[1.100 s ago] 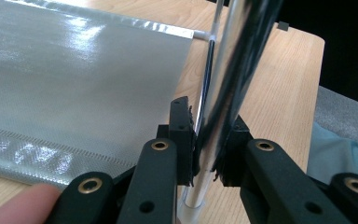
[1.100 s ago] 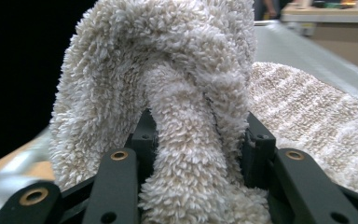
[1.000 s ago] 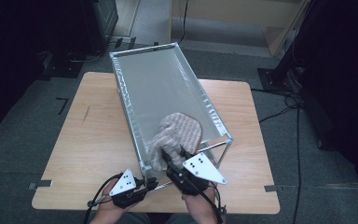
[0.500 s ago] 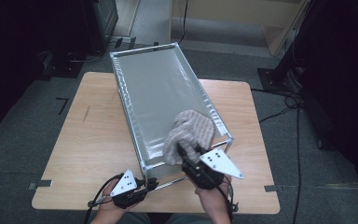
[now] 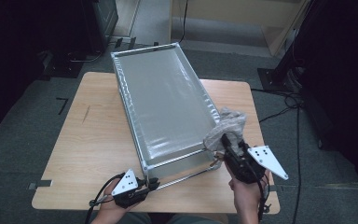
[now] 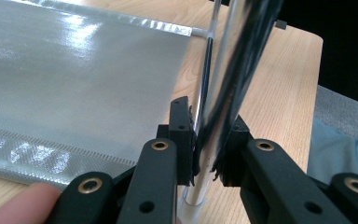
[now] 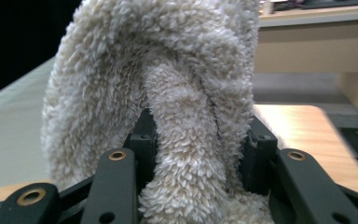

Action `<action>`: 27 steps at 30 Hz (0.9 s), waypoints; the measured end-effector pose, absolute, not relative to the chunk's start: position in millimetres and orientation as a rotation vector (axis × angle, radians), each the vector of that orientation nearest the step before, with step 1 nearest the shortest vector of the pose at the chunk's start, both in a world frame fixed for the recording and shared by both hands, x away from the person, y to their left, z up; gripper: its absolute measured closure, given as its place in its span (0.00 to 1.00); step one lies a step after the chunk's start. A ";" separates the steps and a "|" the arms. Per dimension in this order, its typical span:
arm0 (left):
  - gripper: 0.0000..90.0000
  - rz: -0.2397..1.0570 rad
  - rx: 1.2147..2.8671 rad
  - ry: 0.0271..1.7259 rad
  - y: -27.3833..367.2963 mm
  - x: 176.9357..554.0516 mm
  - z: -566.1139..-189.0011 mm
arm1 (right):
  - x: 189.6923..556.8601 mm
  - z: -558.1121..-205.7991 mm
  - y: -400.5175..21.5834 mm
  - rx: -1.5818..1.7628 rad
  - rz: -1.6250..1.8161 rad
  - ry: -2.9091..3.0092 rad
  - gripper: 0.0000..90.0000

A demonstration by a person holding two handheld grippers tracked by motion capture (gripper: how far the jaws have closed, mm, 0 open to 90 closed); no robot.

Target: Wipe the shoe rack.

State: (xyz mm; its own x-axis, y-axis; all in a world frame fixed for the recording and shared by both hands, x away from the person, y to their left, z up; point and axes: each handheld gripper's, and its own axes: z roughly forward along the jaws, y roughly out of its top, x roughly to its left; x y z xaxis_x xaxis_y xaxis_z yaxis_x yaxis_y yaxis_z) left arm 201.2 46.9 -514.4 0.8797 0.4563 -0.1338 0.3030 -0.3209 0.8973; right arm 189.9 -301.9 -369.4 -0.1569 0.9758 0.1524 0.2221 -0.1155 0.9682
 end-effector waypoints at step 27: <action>0.88 0.146 1.929 0.553 45.7 204.3 -514.6 | 184.1 -490.7 -294.4 1.693 1.012 1.375 0.67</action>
State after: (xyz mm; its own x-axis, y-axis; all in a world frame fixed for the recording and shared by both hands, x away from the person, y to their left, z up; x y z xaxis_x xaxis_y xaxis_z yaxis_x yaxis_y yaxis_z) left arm 204.3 45.7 -514.6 0.8846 0.4417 -0.1496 0.3109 -0.3194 0.8951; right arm 184.1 -294.4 -490.7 0.1228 0.9837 0.1312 0.4178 -0.1712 0.8923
